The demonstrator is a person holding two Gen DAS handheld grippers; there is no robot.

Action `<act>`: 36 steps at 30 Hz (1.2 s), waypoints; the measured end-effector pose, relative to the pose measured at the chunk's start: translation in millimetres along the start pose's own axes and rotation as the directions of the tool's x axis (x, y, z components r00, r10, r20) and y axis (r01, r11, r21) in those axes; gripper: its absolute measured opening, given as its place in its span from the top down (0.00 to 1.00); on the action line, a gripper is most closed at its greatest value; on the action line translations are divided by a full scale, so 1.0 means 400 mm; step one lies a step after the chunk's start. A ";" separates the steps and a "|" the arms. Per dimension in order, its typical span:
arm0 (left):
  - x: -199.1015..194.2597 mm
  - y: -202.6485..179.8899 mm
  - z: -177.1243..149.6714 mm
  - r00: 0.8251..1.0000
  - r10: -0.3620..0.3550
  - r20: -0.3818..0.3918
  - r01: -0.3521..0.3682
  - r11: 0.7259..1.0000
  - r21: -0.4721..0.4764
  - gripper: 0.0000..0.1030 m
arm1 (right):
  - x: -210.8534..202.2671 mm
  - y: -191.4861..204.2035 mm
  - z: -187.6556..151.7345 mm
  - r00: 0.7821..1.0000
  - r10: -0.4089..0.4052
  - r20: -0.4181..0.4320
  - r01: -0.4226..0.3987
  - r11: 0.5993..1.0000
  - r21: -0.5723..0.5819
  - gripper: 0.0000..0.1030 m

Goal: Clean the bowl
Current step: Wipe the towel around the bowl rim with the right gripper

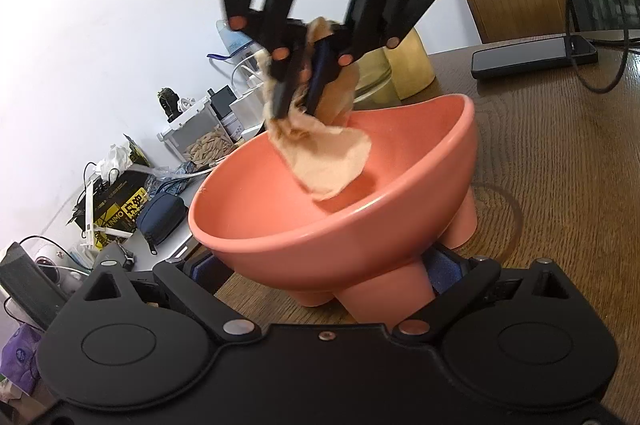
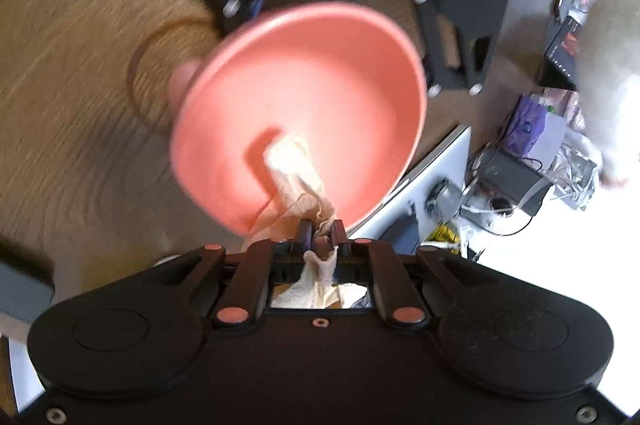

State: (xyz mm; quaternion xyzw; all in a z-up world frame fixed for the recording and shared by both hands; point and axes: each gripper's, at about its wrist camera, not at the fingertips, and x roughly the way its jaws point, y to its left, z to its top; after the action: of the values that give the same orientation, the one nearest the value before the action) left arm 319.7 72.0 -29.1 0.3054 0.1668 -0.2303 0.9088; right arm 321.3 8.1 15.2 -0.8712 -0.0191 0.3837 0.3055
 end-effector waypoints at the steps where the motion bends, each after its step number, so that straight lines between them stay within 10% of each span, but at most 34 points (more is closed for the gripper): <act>1: 0.000 0.000 0.000 1.000 -0.001 0.000 0.001 1.000 -0.001 0.06 | -0.002 0.007 -0.001 1.000 0.010 -0.002 -0.010 1.000 0.003 0.90; 36: 0.000 0.005 0.005 1.000 -0.011 -0.006 0.010 1.000 -0.014 0.05 | -0.067 0.028 0.056 0.999 0.032 0.038 -0.031 0.999 -0.022 0.90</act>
State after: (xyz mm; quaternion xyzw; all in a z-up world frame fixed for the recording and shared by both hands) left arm 320.8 72.2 -26.6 0.2990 0.1728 -0.2330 0.9091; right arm 285.0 3.3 14.9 -0.8672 -0.0154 0.4048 0.2897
